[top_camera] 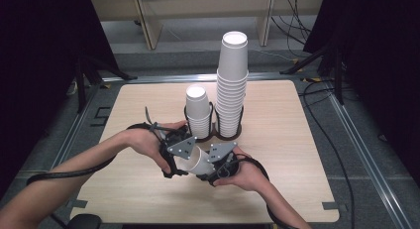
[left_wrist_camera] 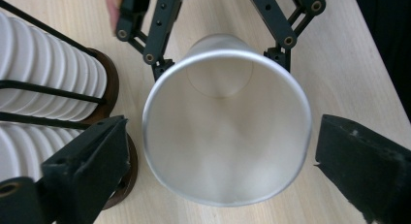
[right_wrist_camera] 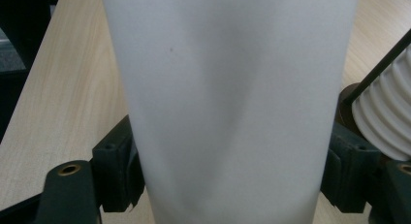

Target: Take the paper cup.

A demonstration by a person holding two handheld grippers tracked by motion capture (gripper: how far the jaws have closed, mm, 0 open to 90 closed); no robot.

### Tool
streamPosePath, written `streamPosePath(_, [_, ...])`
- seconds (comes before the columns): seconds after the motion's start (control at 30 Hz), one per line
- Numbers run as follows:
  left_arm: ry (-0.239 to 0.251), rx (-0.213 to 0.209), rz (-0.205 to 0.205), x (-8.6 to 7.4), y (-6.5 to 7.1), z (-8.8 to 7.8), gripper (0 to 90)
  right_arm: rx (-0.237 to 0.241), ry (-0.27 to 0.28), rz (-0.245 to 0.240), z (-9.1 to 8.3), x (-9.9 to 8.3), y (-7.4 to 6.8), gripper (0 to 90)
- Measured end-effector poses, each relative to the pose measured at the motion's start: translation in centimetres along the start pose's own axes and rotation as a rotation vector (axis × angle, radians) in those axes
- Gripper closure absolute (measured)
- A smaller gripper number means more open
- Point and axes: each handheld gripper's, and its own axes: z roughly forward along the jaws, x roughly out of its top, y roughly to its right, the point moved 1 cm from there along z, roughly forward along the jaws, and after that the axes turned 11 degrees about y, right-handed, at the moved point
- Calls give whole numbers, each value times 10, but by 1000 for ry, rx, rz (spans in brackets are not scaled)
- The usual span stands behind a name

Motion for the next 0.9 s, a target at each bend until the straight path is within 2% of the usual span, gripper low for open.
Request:
streamPosePath(0.07, [28,23,-11,-2,-1,-4,18,-3,6,16,-1,-2,0,238])
streamPosePath(0.2, [98,76,-60,-8,-2,-11,3,-29,41,21,-5,-5,0,238])
streamPosePath(0.23, [124,96,-77,-9,-2,-11,0,-37,52,29,-7,-6,0,238])
streamPosePath(0.27, [147,113,-89,-11,-1,-13,0,-47,69,9,-8,-7,1,237])
streamPosePath(0.33, [183,114,-93,-14,-2,-14,0,-73,91,28,-12,-10,1,237])
streamPosePath(0.37, [214,136,-114,-15,-1,-13,0,-82,100,22,-13,-11,2,237])
streamPosePath(0.4, [225,154,-124,-17,0,-14,0,-90,110,45,-14,-13,0,237])
streamPosePath(0.47, [258,176,-138,-20,1,-15,0,-112,137,33,-17,-16,1,237])
streamPosePath(0.6, [320,192,-183,-26,4,-17,0,-147,181,44,-22,-21,1,237])
streamPosePath(0.67, [343,213,-200,-29,7,-18,0,-162,202,72,-23,-22,-1,237])
streamPosePath(0.77, [407,248,-235,-33,11,-19,0,-187,238,88,-26,-23,-2,237])
streamPosePath(0.83, [454,267,-268,-36,15,-18,0,-210,267,88,-27,-25,-2,236])
streamPosePath(0.87, [483,281,-294,-38,17,-17,0,-210,274,108,-27,-26,-2,236])
streamPosePath(0.9, [491,283,-299,-39,18,-17,0,-219,291,110,-27,-27,-2,235])
